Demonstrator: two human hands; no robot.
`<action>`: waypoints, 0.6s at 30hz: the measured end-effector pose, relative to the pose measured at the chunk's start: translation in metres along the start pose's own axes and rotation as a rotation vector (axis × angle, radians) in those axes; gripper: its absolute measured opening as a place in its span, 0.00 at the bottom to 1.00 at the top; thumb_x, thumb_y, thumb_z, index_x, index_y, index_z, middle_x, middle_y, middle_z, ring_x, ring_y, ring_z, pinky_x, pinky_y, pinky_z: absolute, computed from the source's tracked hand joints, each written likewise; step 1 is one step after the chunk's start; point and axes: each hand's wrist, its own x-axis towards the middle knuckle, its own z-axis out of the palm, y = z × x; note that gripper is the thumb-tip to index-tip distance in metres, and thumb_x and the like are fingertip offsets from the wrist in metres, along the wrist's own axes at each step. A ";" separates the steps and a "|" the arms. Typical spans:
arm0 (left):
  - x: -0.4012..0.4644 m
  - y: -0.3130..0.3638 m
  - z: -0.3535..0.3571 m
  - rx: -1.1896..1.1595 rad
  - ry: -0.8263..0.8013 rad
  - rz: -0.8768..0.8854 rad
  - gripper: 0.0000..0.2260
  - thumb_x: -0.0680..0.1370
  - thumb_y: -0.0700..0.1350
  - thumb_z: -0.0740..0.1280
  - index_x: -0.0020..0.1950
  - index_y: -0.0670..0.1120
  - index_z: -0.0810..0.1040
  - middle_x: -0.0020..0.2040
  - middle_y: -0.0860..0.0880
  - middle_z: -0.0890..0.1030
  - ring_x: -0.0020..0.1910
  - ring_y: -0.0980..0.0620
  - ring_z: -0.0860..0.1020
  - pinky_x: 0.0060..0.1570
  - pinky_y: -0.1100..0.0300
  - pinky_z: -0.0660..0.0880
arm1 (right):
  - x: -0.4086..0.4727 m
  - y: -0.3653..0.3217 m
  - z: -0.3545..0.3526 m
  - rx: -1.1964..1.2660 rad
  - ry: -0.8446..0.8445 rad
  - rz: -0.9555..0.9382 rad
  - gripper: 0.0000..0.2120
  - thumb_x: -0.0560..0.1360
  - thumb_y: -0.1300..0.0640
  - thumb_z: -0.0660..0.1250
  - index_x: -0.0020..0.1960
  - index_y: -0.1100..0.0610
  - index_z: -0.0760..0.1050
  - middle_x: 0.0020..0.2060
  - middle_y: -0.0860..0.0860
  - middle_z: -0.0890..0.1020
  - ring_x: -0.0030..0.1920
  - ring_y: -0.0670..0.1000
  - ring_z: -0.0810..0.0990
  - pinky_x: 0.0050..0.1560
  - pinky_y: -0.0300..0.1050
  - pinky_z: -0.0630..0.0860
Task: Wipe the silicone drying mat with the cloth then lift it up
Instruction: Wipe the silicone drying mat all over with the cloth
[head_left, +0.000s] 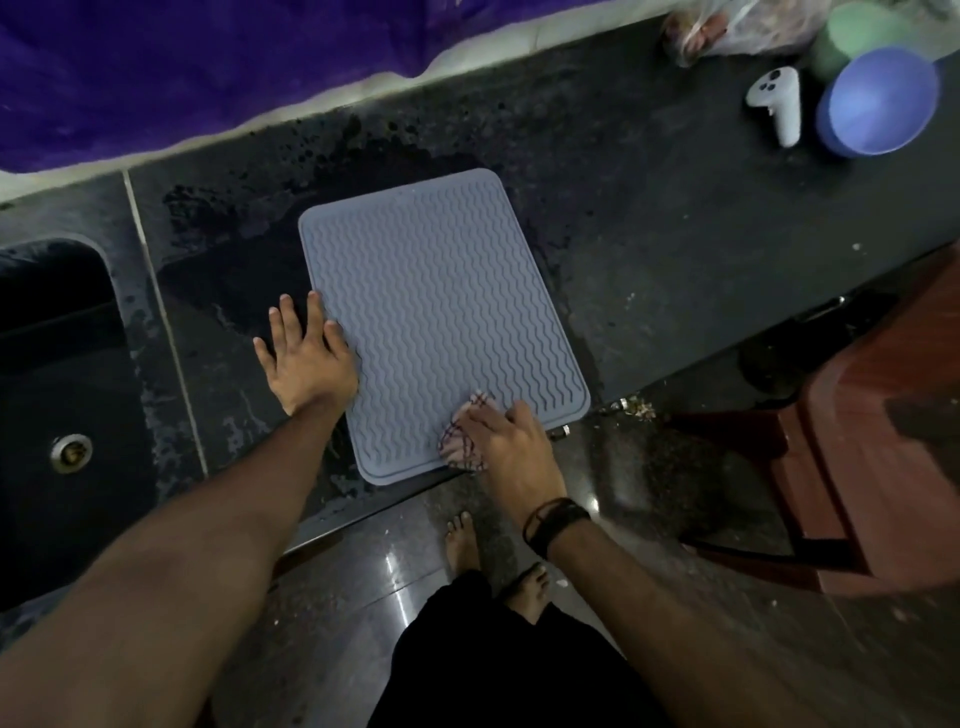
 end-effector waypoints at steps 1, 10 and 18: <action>0.000 0.001 0.000 -0.003 -0.002 -0.001 0.24 0.86 0.55 0.45 0.83 0.56 0.51 0.84 0.48 0.50 0.82 0.49 0.46 0.79 0.42 0.41 | -0.011 0.004 -0.001 0.009 0.001 -0.012 0.21 0.74 0.64 0.63 0.66 0.53 0.74 0.67 0.47 0.75 0.56 0.56 0.72 0.56 0.52 0.73; 0.000 0.000 0.003 0.011 0.002 0.004 0.25 0.86 0.55 0.44 0.83 0.56 0.51 0.84 0.48 0.50 0.82 0.48 0.46 0.79 0.42 0.41 | 0.043 0.024 -0.019 -0.032 0.082 0.026 0.22 0.72 0.62 0.69 0.65 0.51 0.74 0.64 0.47 0.77 0.57 0.56 0.72 0.57 0.52 0.73; -0.003 0.003 -0.002 -0.022 -0.010 -0.009 0.24 0.86 0.55 0.45 0.83 0.55 0.51 0.84 0.48 0.49 0.82 0.49 0.45 0.79 0.42 0.41 | 0.005 0.034 -0.008 -0.118 0.020 0.016 0.20 0.76 0.62 0.65 0.67 0.51 0.72 0.67 0.47 0.74 0.56 0.56 0.70 0.55 0.51 0.73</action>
